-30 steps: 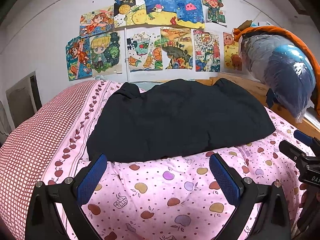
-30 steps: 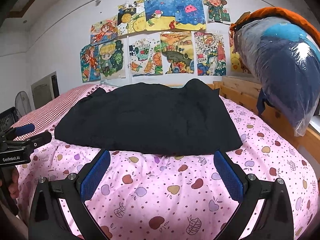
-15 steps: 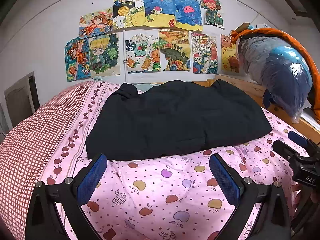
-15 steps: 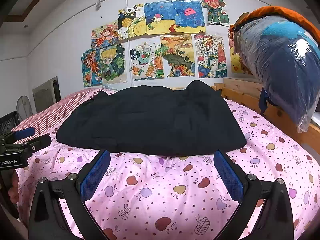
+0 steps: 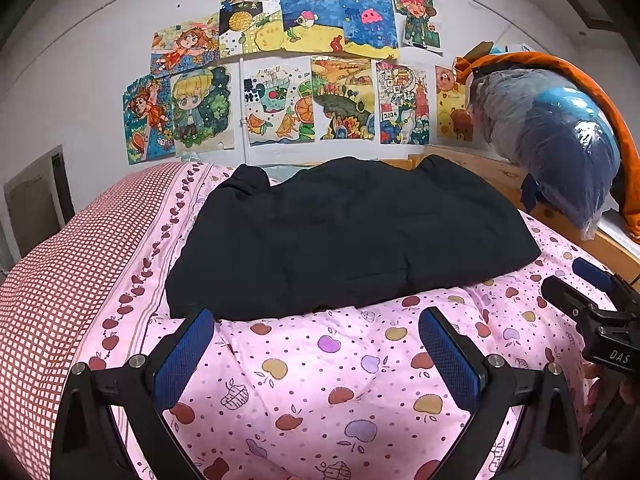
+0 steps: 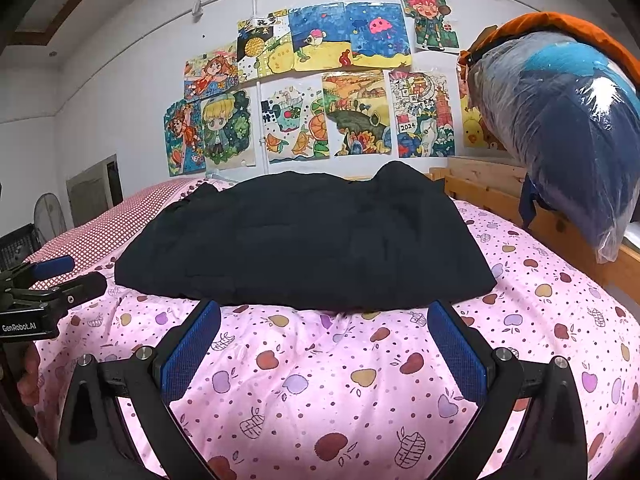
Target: Fold large clothes
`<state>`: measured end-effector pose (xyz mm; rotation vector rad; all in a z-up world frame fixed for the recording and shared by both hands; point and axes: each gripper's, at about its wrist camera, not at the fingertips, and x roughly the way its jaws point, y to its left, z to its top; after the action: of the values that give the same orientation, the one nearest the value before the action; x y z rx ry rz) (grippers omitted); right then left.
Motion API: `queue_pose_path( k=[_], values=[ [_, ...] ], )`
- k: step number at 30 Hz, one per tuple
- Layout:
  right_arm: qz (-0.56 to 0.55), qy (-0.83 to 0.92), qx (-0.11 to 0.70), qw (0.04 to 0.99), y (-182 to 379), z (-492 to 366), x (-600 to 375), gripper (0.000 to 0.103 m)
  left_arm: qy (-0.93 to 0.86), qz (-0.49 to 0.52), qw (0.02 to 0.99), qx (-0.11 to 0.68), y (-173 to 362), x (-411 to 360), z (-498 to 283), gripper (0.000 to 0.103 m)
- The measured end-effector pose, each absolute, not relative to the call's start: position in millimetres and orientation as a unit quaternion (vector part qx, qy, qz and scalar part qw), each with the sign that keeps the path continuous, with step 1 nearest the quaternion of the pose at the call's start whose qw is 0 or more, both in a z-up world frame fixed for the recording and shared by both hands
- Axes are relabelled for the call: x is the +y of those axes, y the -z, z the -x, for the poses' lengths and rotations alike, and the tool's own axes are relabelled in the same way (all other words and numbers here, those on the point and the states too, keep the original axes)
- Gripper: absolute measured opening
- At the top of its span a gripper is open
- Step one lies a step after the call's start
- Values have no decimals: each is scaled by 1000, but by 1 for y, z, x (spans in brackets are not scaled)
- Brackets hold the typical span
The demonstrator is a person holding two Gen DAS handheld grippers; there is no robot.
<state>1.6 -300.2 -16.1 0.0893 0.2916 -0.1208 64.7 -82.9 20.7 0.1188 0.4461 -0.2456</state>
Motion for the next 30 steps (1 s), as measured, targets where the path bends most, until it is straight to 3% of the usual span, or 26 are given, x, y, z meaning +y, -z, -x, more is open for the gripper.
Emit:
queue_pose_path(
  k=[30],
  values=[
    [-50, 70, 147, 985, 17, -3, -305, 101, 124, -59, 965, 225, -21, -82, -65, 103]
  ],
)
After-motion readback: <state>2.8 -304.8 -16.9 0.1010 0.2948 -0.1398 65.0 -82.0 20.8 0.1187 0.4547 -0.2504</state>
